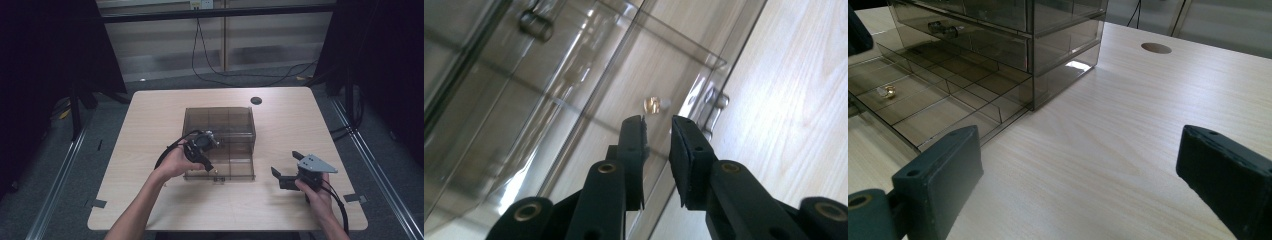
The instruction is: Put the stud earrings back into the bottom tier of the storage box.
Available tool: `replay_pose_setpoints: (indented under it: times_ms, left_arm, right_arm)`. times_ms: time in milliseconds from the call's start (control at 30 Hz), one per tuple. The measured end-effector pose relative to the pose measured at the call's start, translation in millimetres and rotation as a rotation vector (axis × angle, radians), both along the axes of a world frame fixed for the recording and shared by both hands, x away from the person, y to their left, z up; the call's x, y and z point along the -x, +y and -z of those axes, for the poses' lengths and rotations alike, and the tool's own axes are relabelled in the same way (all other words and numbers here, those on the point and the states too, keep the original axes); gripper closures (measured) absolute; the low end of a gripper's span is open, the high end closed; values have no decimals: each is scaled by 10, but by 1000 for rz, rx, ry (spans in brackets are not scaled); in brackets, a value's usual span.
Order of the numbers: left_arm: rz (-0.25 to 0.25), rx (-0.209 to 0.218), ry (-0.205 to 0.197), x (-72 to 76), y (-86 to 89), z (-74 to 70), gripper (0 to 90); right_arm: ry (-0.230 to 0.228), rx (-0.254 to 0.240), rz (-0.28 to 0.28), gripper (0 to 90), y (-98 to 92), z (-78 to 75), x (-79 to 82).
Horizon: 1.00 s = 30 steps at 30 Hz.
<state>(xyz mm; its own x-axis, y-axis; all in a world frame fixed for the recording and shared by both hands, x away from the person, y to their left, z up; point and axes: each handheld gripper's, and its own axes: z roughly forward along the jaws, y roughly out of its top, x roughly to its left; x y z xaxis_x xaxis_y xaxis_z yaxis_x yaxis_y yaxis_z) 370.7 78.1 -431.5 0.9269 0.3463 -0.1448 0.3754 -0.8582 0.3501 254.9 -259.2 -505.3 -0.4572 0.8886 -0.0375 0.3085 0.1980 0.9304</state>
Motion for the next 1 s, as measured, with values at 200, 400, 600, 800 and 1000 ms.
replay_pose_setpoints:
  times_ms: [200, 400, 600, 800, 1000]
  left_arm:
    - [-36, 26, -9, 52, 225, -27, 780]
    - [-87, 51, -25, 107, 474, -16, 780]
    - [-159, 98, -30, 158, 750, -15, 759]
    - [-169, 73, -38, 176, 984, 1, 738]
    - [-194, 37, -35, 222, 1183, 51, 757]
  right_arm:
    - [2, 0, -3, 40, 1, 0, 0]
    - [1, 6, -1, 40, 1, 0, 0]
    - [2, 4, 0, 40, 0, 0, 0]
    - [3, 3, 3, 40, 3, 0, -1]
    - [4, 3, 3, 40, -3, 0, -4]
